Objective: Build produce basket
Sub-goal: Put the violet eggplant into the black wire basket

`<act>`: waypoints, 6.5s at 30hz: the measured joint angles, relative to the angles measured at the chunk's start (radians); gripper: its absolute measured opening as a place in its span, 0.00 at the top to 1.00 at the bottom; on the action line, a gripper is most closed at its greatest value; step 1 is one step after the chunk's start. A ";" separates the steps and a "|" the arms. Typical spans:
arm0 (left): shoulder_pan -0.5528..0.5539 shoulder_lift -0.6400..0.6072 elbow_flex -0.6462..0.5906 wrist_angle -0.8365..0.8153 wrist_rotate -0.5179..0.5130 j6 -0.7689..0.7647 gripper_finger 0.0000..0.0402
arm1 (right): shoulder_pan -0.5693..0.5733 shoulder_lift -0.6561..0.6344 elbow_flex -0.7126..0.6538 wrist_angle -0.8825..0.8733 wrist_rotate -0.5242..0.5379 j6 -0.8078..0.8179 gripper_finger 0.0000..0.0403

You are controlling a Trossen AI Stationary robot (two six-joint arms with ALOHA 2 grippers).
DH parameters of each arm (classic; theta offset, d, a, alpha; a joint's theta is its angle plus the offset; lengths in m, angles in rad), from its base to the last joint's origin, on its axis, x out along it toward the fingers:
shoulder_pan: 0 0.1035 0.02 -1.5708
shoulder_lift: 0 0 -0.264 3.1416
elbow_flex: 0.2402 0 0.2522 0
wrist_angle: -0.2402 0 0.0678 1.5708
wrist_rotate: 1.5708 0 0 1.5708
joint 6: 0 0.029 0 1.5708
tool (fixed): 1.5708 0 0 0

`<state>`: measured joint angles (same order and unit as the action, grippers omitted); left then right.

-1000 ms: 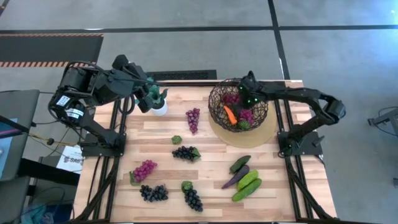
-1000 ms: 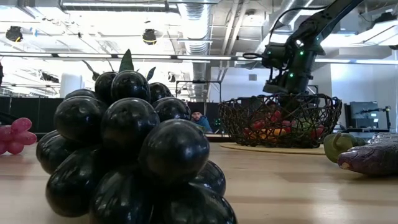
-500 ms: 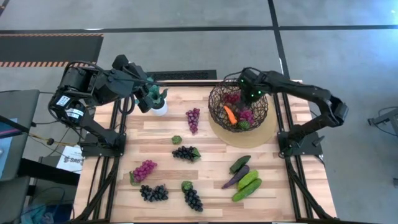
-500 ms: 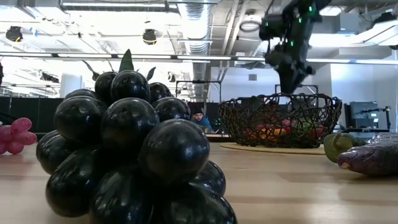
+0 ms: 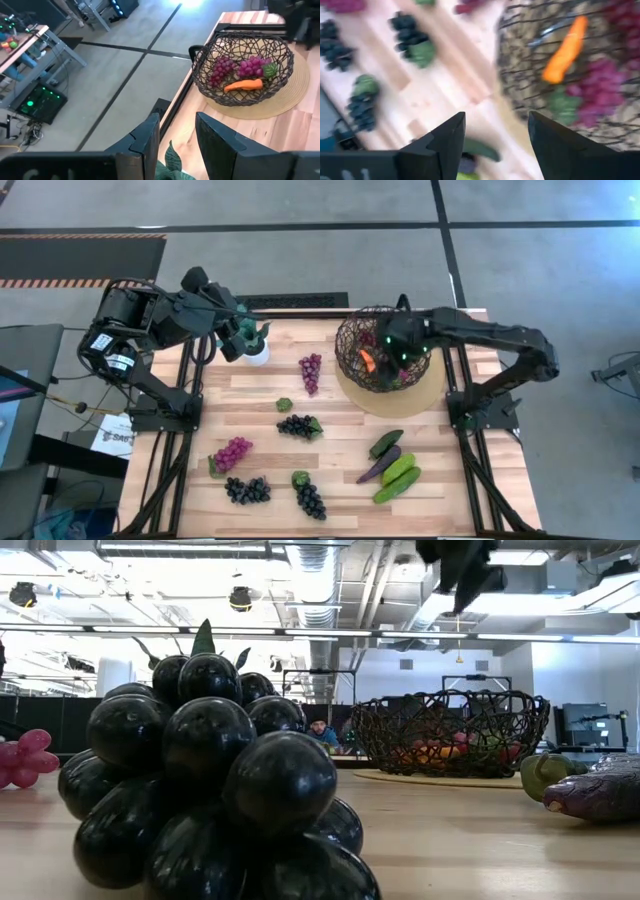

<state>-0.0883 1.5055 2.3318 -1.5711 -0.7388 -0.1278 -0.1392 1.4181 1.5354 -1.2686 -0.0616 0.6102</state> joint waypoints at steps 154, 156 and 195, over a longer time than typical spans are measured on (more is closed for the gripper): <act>0.000 0.092 0.000 0.000 0.262 -0.041 0.71 | 0.766 0.533 -0.237 0.581 0.217 0.021 0.45; 0.000 0.092 0.000 0.000 0.262 -0.041 0.71 | 0.769 0.533 -0.253 0.591 0.209 0.021 0.45; 0.000 0.092 0.000 0.000 0.261 -0.050 0.71 | 0.543 0.485 0.627 -0.291 0.786 -0.140 0.96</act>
<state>-0.0881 1.5970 2.3318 -1.5710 -0.4774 -0.1780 0.4038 1.9034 2.1621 -1.5596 0.7246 0.4704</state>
